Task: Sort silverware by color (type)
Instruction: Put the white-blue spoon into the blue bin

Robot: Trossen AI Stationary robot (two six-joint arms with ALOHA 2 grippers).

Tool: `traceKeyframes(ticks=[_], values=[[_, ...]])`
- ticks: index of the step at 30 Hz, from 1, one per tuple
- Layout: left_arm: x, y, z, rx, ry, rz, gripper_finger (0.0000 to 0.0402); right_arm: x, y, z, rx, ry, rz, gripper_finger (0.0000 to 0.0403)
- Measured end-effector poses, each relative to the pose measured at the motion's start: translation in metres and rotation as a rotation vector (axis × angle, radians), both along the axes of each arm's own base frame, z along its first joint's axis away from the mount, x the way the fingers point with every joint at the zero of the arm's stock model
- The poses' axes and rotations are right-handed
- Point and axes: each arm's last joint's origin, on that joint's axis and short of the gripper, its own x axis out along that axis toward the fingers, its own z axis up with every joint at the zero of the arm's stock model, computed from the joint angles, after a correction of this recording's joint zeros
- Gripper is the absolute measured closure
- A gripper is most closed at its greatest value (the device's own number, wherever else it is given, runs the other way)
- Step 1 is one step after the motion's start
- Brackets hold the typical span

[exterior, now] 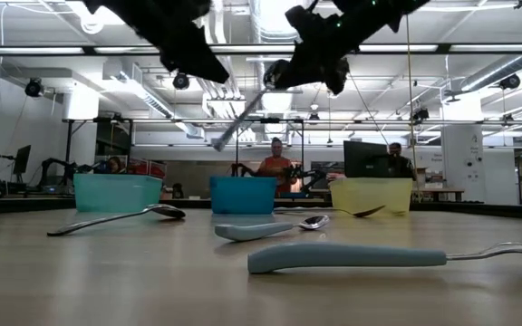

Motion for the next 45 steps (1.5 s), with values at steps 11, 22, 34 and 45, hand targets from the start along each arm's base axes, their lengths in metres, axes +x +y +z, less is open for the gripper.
traceKeyframes(ticks=[11, 22, 34, 45], values=[[-0.011, -0.013, -0.038, 0.099, -0.337, 0.096, 0.0279, 0.003, 0.022, -0.043, -0.003, -0.340, -0.144, 0.0394], [0.022, -0.006, -0.053, 0.321, -0.170, 0.230, 0.0279, 0.004, 0.029, -0.046, -0.037, -0.338, -0.214, 0.0394], [0.050, -0.003, -0.059, 0.427, -0.075, 0.321, 0.0283, 0.004, 0.028, -0.046, 0.015, -0.367, -0.250, 0.0394], [0.058, -0.009, -0.052, 0.531, -0.021, 0.365, 0.0287, 0.002, 0.026, -0.048, 0.062, -0.395, -0.368, 0.0394]])
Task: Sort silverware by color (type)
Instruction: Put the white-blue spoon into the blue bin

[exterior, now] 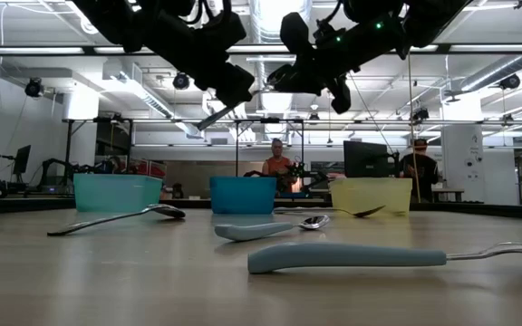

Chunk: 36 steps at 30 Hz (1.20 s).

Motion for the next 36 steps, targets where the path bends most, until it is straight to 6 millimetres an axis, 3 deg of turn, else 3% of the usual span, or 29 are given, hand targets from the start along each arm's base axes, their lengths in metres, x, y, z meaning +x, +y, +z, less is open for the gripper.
traceKeyframes(ticks=[16, 26, 36], values=[[-0.001, 0.000, 0.000, 0.032, 0.035, 0.018, 0.0287, 0.002, 0.003, 0.007, 0.073, -0.145, -0.006, 0.0394], [-0.001, 0.001, 0.000, 0.032, 0.022, 0.039, 0.0289, 0.004, 0.004, 0.006, 0.074, -0.139, -0.002, 0.0394], [-0.001, 0.000, -0.001, 0.026, 0.028, 0.041, 0.0390, 0.015, 0.004, -0.008, 0.073, -0.150, 0.003, 0.0394]])
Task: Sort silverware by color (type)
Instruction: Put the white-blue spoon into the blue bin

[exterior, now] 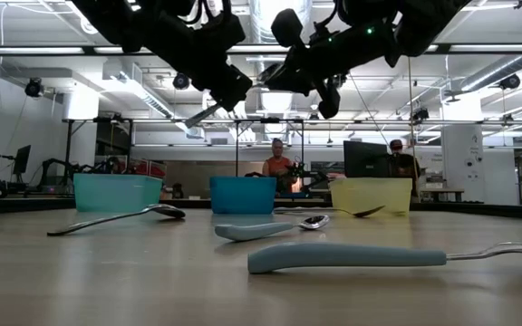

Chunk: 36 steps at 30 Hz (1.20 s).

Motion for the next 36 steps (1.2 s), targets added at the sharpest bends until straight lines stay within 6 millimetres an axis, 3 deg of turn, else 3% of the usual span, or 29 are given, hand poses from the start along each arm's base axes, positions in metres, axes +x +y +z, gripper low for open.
traceKeyframes(ticks=[5, 9, 16, 30, 36], values=[[0.000, 0.000, -0.001, -0.011, -0.004, 0.004, 0.0378, 0.001, 0.000, -0.001, -0.006, 0.005, 0.001, 0.0394], [0.000, -0.001, -0.002, -0.033, -0.023, 0.004, 0.0392, 0.001, 0.000, -0.001, -0.037, 0.030, 0.011, 0.0394], [-0.005, -0.003, -0.003, -0.184, -0.117, -0.021, 0.0394, 0.001, 0.001, -0.003, -0.083, 0.085, 0.037, 0.0388], [-0.035, -0.005, 0.008, -0.479, -0.231, 0.010, 0.0394, -0.001, 0.002, -0.002, -0.204, 0.173, 0.075, 0.0268], [-0.055, 0.003, 0.023, -0.577, -0.287, 0.052, 0.0394, -0.012, 0.000, 0.008, -0.258, 0.248, 0.073, 0.0239]])
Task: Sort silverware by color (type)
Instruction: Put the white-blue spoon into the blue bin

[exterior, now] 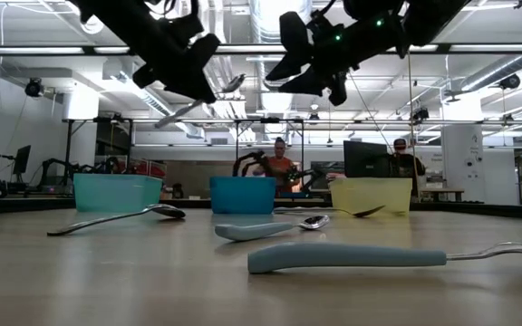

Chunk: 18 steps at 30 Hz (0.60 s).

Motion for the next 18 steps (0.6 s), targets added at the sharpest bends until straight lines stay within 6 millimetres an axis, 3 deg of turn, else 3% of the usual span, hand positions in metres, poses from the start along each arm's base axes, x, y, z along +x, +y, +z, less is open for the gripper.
traceKeyframes(ticks=[9, 18], values=[[-0.013, 0.040, 0.014, -0.178, -0.162, 0.098, 0.0394, -0.037, -0.001, 0.027, -0.202, 0.242, 0.027, 0.0244], [0.021, 0.088, 0.018, -0.280, -0.114, 0.089, 0.0394, -0.073, 0.005, 0.033, -0.287, 0.510, 0.097, 0.0264]])
